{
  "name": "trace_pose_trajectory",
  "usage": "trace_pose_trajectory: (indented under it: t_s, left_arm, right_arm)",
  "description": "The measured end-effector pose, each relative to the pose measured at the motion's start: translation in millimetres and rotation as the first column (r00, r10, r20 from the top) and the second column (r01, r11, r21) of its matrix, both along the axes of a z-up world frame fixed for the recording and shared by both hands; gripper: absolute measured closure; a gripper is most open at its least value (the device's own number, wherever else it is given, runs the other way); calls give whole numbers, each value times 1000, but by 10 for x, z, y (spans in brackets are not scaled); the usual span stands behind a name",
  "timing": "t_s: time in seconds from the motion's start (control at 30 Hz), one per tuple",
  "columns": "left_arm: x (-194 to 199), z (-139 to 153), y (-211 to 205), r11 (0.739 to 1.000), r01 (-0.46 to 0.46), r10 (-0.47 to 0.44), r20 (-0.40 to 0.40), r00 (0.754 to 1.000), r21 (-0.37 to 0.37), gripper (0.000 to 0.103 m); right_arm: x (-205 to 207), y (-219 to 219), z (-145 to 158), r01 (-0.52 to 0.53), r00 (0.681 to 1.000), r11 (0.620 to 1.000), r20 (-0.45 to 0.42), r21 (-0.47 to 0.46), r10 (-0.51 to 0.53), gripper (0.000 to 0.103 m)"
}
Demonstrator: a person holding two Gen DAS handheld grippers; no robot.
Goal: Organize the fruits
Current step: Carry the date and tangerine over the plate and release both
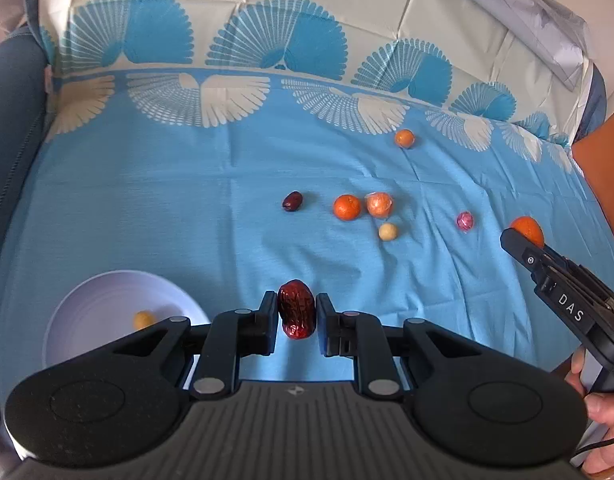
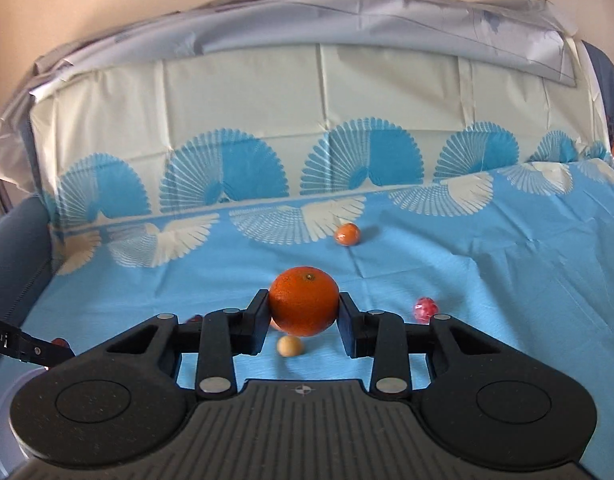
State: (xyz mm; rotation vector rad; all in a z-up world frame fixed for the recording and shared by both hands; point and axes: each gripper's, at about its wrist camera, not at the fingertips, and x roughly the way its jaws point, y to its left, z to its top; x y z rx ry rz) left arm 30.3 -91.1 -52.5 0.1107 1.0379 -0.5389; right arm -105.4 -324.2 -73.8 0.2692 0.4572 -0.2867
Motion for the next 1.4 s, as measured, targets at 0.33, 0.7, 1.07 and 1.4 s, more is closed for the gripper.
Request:
trace_pose_trajectory:
  t_s: [0.33, 0.7, 1.07, 1.4]
  left_arm:
    - [-937, 429, 1086, 997, -57, 56, 26, 998, 49, 82]
    - [-1500, 560, 1777, 994, -108, 108, 93, 990, -5, 82]
    - [-1618, 612, 2053, 987, -151, 156, 106, 982, -57, 82]
    - [-1649, 584, 2116, 984, -165, 171, 103, 980, -63, 82]
  right_arm:
    - [-694, 1182, 528, -280, 959, 957, -22, 74, 282, 66]
    - [-1100, 2109, 638, -435, 893, 900, -111, 28, 435, 66]
    - [-1236, 2365, 779, -466, 882, 882, -117, -64, 457, 66]
    - [-1283, 2359, 779, -459, 885, 886, -119, -70, 449, 66]
